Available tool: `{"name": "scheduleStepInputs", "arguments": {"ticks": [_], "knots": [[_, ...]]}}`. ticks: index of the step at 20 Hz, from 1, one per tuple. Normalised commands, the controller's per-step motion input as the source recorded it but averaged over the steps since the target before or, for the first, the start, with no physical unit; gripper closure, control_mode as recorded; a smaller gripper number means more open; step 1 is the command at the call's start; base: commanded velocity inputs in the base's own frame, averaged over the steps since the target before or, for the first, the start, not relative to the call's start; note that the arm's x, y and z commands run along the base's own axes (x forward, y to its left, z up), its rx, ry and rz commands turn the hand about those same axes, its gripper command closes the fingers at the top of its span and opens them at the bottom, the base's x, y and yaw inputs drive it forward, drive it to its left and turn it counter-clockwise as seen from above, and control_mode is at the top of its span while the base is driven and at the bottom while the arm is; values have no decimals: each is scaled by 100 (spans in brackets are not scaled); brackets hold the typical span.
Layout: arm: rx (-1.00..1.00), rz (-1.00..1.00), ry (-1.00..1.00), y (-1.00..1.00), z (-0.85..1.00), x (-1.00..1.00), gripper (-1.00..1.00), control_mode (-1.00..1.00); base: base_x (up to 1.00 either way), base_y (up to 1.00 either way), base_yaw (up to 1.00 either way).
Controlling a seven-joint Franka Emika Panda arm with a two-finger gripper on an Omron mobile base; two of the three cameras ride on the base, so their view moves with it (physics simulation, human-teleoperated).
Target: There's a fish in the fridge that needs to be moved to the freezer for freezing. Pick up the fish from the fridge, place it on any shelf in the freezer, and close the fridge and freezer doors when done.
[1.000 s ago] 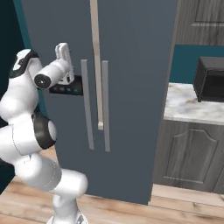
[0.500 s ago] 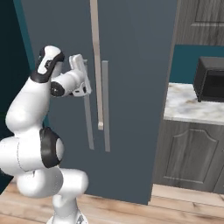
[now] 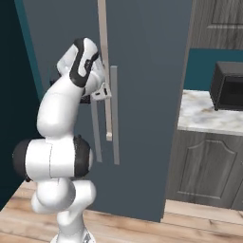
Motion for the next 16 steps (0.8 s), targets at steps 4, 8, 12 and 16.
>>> {"name": "scheduleStepInputs", "arguments": {"ticks": [4, 8, 12, 16], "knots": [[0, 9, 2, -9, -19, 97, -100, -100, 0, 0, 0], [2, 19, 6, 4, -56, 100, -100, -100, 0, 0, 0], [4, 20, 6, 34, -70, 100, -100, -100, 0, 0, 0], [2, 18, 8, 17, -38, 100, -100, -100, 0, 0, 0]]}}
